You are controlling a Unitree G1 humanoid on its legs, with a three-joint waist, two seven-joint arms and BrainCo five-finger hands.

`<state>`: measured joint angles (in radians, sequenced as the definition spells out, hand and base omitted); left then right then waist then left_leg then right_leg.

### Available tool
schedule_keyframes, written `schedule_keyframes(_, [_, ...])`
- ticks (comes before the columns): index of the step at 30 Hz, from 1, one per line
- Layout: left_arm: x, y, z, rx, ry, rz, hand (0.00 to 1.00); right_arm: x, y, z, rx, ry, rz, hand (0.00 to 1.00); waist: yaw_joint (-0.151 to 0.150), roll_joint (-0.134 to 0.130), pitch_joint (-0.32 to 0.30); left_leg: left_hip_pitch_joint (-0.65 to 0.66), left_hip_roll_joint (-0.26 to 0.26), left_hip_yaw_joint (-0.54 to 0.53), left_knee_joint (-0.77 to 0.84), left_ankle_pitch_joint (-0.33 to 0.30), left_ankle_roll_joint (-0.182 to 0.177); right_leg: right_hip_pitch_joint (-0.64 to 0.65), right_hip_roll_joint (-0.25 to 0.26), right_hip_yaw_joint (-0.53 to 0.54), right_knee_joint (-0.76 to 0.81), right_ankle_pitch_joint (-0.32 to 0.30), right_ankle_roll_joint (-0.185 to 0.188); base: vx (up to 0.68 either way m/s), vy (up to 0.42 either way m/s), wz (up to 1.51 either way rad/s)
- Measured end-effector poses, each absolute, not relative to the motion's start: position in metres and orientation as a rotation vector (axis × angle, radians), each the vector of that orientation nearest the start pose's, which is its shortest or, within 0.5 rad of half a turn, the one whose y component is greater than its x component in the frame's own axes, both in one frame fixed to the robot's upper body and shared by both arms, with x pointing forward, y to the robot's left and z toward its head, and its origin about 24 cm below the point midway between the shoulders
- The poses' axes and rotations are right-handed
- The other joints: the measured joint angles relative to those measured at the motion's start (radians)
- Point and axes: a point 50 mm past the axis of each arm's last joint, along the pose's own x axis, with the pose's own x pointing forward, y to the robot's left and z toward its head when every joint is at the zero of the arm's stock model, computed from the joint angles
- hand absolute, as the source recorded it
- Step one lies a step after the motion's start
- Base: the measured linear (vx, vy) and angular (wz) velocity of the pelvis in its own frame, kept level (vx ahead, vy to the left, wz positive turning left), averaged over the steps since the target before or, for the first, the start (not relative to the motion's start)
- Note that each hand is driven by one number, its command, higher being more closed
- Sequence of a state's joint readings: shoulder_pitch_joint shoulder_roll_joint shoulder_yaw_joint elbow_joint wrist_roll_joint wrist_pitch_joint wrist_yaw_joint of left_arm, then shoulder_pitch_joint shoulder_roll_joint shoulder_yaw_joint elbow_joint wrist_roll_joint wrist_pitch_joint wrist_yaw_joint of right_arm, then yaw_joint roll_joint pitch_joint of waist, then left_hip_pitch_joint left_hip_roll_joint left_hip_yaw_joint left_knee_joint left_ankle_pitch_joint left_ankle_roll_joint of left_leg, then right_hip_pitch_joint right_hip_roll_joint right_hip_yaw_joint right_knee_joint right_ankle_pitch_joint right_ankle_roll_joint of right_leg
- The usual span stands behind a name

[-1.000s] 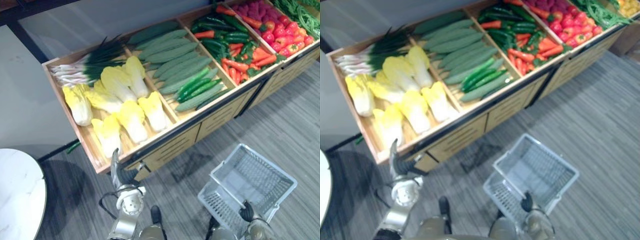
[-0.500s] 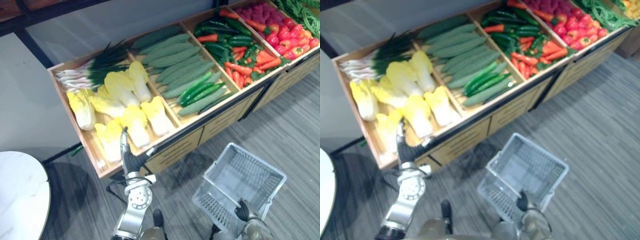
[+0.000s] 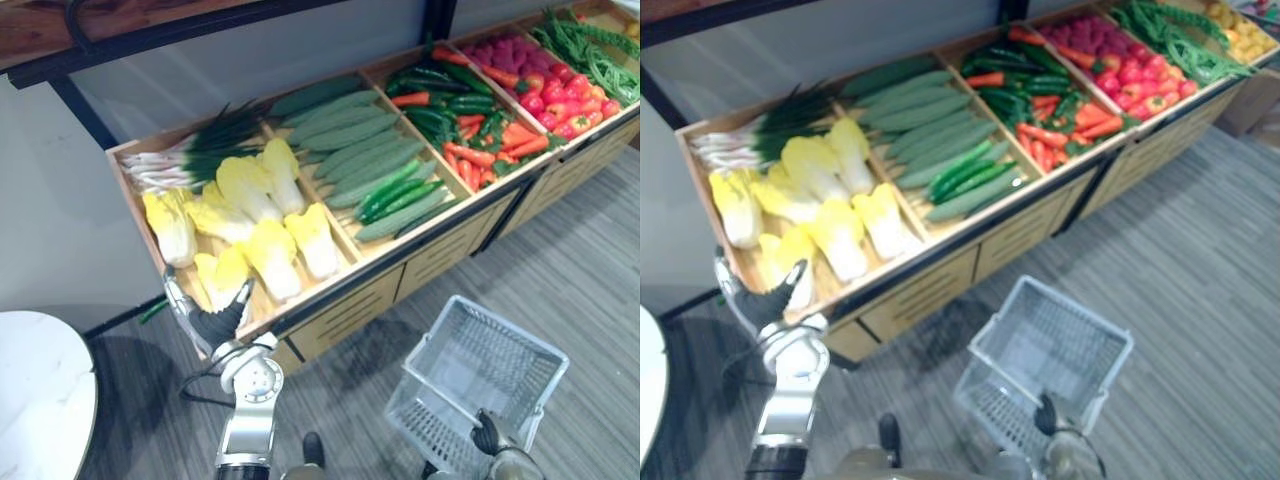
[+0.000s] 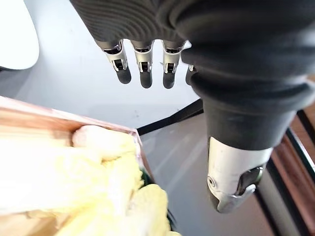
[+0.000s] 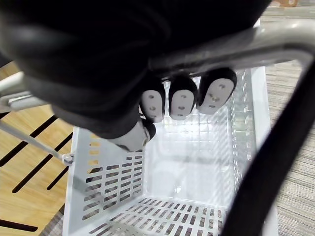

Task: Pick vegetable in the basket

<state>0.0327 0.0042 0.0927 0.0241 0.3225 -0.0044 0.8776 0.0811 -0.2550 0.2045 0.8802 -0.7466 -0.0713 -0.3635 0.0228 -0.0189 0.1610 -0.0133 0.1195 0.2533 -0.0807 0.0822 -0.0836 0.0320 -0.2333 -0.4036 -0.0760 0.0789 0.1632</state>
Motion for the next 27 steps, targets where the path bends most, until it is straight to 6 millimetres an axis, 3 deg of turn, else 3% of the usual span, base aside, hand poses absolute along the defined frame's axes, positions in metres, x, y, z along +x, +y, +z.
schedule_keyframes(4, [0.217,0.222,0.012,0.412,0.088,0.983,0.0,0.14,-0.217,-0.127,-1.107,0.661,0.165,1.0,-0.001,-0.002,-0.001,0.011,0.0,0.007,-0.007,0.0,0.0,0.009,0.003,0.005,-0.014,0.008,0.0,0.01,-0.008,-0.04])
schedule_keyframes(6, [0.216,0.226,0.006,0.428,0.115,0.985,0.0,0.14,-0.217,-0.127,-1.109,0.66,0.167,1.0,-0.003,-0.004,-0.002,0.017,-0.001,0.01,-0.011,0.0,0.0,0.01,0.004,0.007,-0.015,0.008,0.0,0.01,-0.004,-0.03])
schedule_keyframes(13, [0.218,0.238,-0.007,0.469,0.198,1.0,0.0,0.142,-0.214,-0.126,-1.122,0.645,0.181,1.0,-0.019,-0.017,-0.008,0.017,0.0,0.017,-0.013,-0.001,-0.001,0.008,0.006,0.018,-0.024,0.015,-0.001,0.0,-0.002,-0.02])
schedule_keyframes(27, [0.225,0.24,-0.014,0.45,0.254,1.019,0.0,0.144,-0.212,-0.126,-1.127,0.633,0.19,1.0,-0.024,-0.029,-0.005,0.017,0.001,0.046,-0.014,-0.005,-0.006,-0.013,0.007,0.048,-0.029,0.021,-0.002,0.0,-0.004,-0.06])
